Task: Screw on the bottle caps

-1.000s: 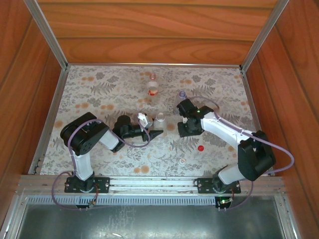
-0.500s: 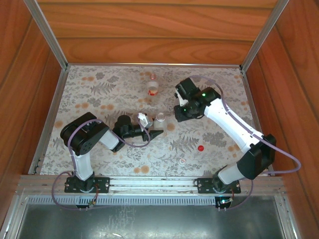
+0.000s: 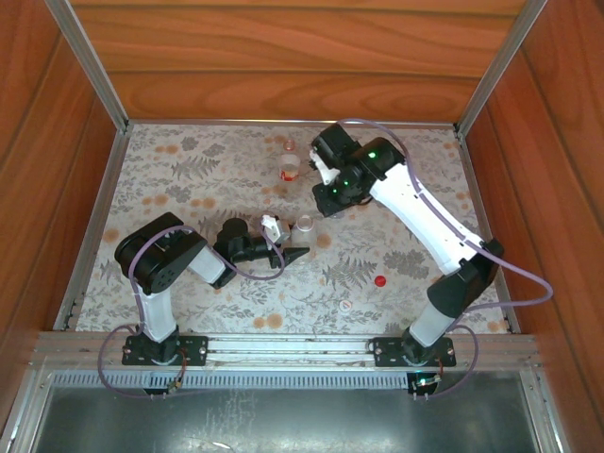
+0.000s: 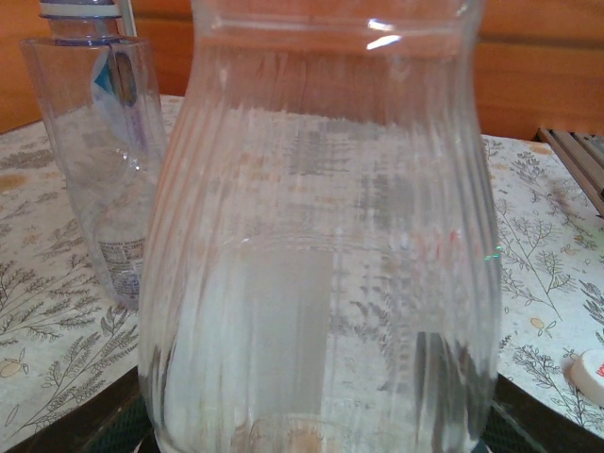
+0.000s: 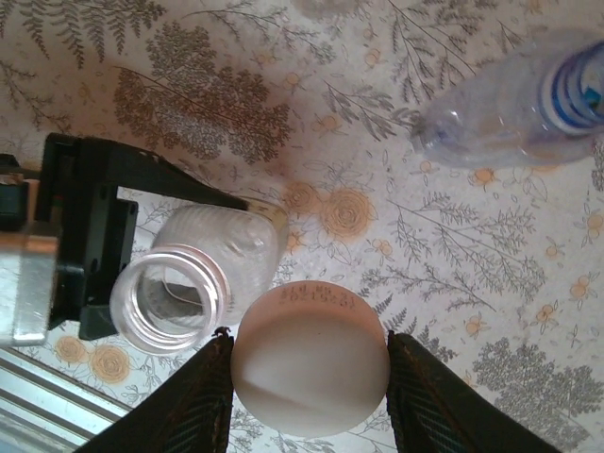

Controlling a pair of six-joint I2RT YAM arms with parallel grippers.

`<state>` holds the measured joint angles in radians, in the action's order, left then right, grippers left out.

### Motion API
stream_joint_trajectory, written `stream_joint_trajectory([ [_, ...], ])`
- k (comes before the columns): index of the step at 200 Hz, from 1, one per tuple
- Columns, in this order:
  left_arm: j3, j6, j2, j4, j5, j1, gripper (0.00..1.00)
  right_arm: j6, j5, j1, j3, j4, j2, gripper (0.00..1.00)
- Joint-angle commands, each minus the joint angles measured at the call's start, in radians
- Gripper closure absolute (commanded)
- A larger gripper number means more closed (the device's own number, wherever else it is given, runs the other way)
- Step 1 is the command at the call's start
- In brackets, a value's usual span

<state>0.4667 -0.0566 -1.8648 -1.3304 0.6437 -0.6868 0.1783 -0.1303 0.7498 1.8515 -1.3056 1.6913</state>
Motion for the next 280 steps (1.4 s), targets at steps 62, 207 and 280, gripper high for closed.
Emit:
stream_joint_trajectory([
  [62, 0.001, -0.018, -0.026, 0.043, 0.009, 0.015, 0.37, -0.060, 0.003, 0.094, 0.174, -0.101, 0.148, 0.56],
  [207, 0.013, -0.011, -0.028, 0.051, 0.020, 0.015, 0.37, -0.049, 0.040, 0.123, 0.078, -0.071, 0.143, 0.55],
  [280, 0.006, -0.011, -0.023, 0.056, 0.024, 0.015, 0.38, -0.044, 0.028, 0.123, 0.074, -0.075, 0.159, 0.55],
])
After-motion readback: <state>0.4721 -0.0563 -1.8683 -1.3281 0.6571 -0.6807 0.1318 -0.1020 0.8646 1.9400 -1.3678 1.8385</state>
